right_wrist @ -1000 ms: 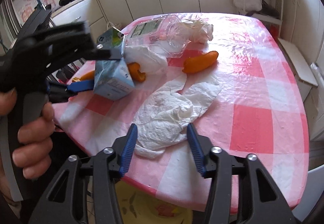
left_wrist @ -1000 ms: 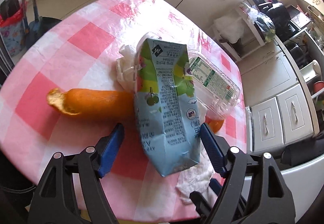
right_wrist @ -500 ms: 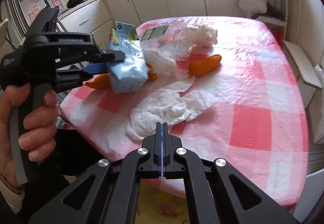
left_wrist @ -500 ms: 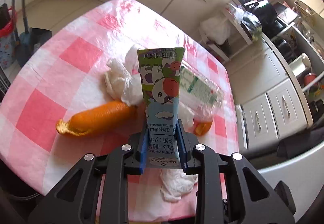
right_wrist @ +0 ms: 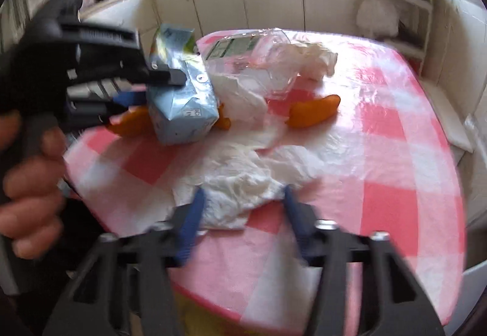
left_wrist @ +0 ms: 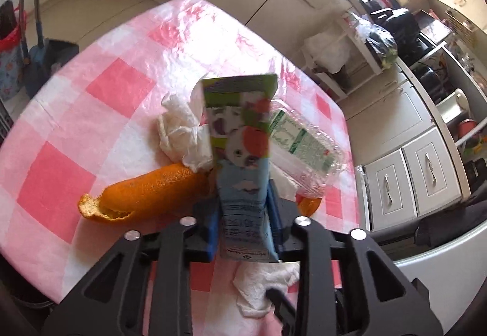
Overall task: Collect trash
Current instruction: 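Grasp the blue-green milk carton with the left gripper while the right gripper grasps the white tissue, then lower the milk carton into the yellow bucket and open the left gripper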
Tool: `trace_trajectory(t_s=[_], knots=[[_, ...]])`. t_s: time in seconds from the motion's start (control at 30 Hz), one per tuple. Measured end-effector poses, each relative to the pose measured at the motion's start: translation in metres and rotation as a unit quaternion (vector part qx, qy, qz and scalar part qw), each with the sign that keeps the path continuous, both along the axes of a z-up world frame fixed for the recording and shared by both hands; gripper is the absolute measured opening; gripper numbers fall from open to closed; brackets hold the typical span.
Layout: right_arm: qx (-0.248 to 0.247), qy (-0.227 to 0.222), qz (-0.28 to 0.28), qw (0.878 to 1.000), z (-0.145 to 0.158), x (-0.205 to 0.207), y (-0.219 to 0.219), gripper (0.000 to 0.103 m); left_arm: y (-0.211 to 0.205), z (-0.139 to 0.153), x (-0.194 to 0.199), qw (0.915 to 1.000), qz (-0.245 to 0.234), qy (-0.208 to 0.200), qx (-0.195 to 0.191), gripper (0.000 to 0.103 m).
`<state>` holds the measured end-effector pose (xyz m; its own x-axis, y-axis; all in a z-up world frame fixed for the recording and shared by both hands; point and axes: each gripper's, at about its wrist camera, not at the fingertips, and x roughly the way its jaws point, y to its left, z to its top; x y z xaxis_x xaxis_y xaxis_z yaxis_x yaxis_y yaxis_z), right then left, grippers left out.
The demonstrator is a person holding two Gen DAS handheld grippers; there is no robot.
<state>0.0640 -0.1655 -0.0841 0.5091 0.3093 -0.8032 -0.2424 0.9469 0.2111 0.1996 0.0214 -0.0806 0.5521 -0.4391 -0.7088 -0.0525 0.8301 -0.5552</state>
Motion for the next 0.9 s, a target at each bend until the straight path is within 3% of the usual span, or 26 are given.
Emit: trace_trajectory(t_s=[0.07, 0.13, 0.27, 0.37, 0.57, 0.9], knots=[[0.006, 0.006, 0.007, 1.000, 0.000, -0.001, -0.001, 0.016, 0.002, 0.004, -0.005, 1.0000, 0.001, -0.007, 0.002, 0.025], [0.010, 0.005, 0.009, 1.000, 0.002, -0.006, -0.004, 0.013, 0.008, 0.007, -0.013, 0.9999, 0.001, -0.014, 0.001, 0.024], [0.029, 0.001, 0.006, 1.000, 0.012, -0.017, -0.018, 0.013, 0.014, 0.023, -0.040, 0.9991, -0.008, -0.038, 0.019, 0.024], [0.038, -0.009, 0.007, 0.999, 0.028, -0.031, -0.028, 0.013, 0.014, 0.037, -0.071, 0.9963, -0.025, -0.061, 0.055, 0.024], [0.010, -0.054, 0.023, 0.998, 0.058, -0.067, -0.034, 0.013, 0.008, 0.053, -0.134, 0.9867, -0.045, -0.103, 0.117, 0.025], [0.006, -0.051, 0.005, 0.999, 0.056, -0.121, -0.049, 0.013, 0.004, 0.046, -0.204, 0.9791, -0.085, -0.103, 0.153, 0.025]])
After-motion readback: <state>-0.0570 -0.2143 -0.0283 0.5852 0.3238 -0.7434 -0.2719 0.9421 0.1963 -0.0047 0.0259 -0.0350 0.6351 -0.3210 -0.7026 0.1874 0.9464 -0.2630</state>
